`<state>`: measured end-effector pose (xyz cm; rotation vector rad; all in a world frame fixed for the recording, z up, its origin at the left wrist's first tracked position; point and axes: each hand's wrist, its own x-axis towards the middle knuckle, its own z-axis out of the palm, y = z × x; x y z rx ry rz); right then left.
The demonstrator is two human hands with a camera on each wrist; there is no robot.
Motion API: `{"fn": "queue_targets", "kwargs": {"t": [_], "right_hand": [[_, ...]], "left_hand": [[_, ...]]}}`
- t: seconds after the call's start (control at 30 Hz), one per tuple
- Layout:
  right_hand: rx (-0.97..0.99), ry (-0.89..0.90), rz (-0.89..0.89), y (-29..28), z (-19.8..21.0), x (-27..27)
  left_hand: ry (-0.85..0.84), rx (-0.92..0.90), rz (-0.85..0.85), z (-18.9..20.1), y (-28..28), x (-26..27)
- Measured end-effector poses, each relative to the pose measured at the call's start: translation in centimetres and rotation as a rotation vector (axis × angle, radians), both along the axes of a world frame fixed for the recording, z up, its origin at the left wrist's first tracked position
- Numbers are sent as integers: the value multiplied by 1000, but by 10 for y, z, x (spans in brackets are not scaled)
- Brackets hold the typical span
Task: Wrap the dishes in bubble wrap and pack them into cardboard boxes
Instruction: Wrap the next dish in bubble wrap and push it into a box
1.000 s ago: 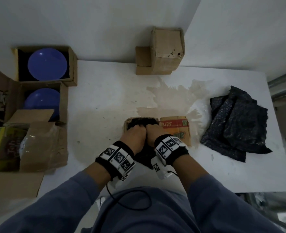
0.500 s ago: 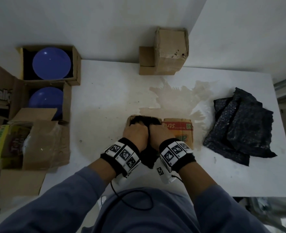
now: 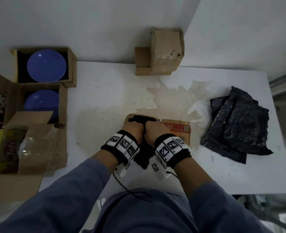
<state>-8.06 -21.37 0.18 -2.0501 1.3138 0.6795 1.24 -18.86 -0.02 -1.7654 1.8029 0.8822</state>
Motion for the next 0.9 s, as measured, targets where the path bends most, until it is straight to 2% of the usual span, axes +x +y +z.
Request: {"fn": "queue_targets", "kwargs": {"t": [0.1,0.2,0.33,0.43,0.5,0.7,0.9], "right_hand": [[5,46,7,-1,-7,5],[-18,40,10,-2,-12,4],[-2,31,15,-3,-7,-5],[-36,-13,-9,-7,-2,-6],[-31,18,-3,-5,-4,-2],[6,68,27,-4,-8,4],[-28,-21,-52,-10,10,-5]], "left_hand": [[-15,-97,36,1,9,-1],[-69,-193,-5,0,11,0],[-68,-113,-36,-2,3,-1],[-17,-66,11,-4,-2,3],[0,-43,55,-4,0,5],[-39,-189,117,1,6,-1],[-35,-29,56,-2,-3,0]]}}
